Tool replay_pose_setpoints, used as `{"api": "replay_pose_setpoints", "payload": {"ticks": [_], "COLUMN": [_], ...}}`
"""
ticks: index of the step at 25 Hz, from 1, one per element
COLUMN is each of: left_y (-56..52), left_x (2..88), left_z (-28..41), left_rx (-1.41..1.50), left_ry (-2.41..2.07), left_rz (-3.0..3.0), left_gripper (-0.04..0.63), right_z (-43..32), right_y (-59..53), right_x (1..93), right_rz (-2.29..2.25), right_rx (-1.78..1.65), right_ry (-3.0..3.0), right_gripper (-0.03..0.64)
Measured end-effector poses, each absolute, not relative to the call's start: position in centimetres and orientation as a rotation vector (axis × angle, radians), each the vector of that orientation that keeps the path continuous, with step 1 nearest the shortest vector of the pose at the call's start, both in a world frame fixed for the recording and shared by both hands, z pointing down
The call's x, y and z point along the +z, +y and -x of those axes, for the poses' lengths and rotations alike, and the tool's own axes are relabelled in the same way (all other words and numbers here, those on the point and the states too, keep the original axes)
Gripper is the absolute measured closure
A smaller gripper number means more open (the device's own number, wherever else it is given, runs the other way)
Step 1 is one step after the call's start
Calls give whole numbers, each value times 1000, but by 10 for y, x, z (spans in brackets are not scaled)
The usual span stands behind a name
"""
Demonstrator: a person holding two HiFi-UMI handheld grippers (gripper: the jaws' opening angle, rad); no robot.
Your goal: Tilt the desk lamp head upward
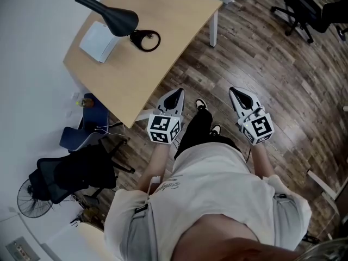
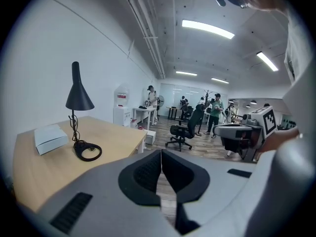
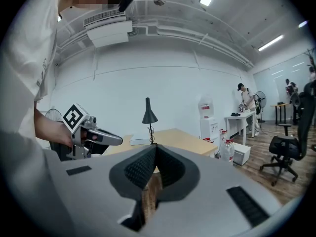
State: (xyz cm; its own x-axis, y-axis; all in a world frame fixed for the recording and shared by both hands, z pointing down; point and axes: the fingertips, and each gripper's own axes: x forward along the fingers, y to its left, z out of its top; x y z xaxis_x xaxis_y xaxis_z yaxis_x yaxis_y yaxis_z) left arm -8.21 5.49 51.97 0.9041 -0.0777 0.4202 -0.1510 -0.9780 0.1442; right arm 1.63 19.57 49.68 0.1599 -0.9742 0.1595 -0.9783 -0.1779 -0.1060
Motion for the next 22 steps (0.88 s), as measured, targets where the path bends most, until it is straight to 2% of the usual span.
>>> {"api": "replay_pose_setpoints", "payload": {"ticks": [6, 13, 22], "left_y": [21, -29, -113], "left_x": [526, 509, 512], "left_z": [38, -13, -27], "left_rx": [592, 491, 462], "left_ry": [-182, -185, -284], "left_rz": [-2878, -2889, -2926], "left_gripper": [579, 578, 578], "right_z": [-62, -113, -125], "right_y": [180, 119, 19], "right_x": [496, 465, 450], "right_rz": [-2384, -2322, -2235], "right_rx": [351, 227, 141], "right_ry": [-1922, -1926, -2047], "right_gripper": [621, 621, 621]}}
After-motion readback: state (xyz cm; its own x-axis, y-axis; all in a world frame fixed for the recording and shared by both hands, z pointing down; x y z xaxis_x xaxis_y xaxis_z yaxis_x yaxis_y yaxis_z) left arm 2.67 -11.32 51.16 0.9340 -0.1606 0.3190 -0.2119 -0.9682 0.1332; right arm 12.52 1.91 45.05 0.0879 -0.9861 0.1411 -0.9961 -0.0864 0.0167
